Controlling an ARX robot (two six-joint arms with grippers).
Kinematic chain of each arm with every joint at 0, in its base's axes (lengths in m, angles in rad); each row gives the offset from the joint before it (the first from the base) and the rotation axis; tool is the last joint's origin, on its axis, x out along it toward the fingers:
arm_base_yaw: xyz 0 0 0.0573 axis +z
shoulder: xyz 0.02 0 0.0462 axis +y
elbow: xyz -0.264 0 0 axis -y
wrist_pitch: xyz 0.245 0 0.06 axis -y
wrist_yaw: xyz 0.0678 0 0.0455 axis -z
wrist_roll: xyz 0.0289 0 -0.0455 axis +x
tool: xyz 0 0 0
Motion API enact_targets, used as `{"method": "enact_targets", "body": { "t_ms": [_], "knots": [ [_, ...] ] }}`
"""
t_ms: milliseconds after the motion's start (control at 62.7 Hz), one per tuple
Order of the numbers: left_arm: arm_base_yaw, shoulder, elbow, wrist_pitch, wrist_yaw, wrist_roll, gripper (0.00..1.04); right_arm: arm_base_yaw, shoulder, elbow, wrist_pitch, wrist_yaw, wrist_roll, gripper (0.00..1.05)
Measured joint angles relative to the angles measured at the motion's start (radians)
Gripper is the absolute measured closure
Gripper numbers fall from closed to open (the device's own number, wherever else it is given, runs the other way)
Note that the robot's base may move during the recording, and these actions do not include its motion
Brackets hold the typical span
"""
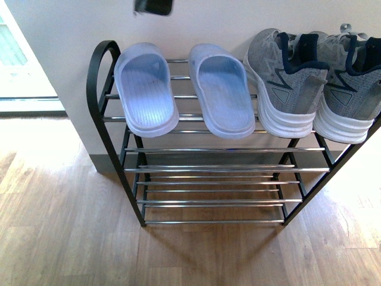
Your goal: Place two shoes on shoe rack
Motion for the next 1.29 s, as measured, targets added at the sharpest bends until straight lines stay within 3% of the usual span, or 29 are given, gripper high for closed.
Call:
{"method": "enact_targets", "body": {
  "t_ms": [64,144,223,287,447,511,1133,1197,1292],
  "knots": [
    [0.027,-0.152,-0.246,0.390,0.122,0.079,0.25,0.000,0.000,0.000,0.000,0.000,0.000,0.09],
    [0.059,-0.303,-0.492,0.762,0.179,0.143,0.38,0.000,0.000,0.000,0.000,0.000,0.000,0.09],
    [0.098,-0.431,-0.676,1.004,0.215,0.171,0.50,0.000,0.000,0.000,0.000,0.000,0.000,0.09],
    [0.136,-0.510,-0.791,1.106,0.241,0.184,0.61,0.000,0.000,0.000,0.000,0.000,0.000,0.09],
    [0.223,-0.632,-1.037,1.153,0.337,0.198,0.95,0.000,0.000,0.000,0.000,0.000,0.000,0.09],
    [0.251,-0.686,-1.089,1.159,0.365,0.198,1.04,0.000,0.000,0.000,0.000,0.000,0.000,0.09],
    [0.414,-1.095,-1.350,1.018,0.520,0.203,1.04,0.000,0.000,0.000,0.000,0.000,0.000,0.09],
    [0.468,-1.143,-1.365,0.984,0.591,0.204,1.04,0.000,0.000,0.000,0.000,0.000,0.000,0.09],
    [0.501,-1.176,-1.413,1.003,0.602,0.204,1.04,0.000,0.000,0.000,0.000,0.000,0.000,0.09]
  ]
}}
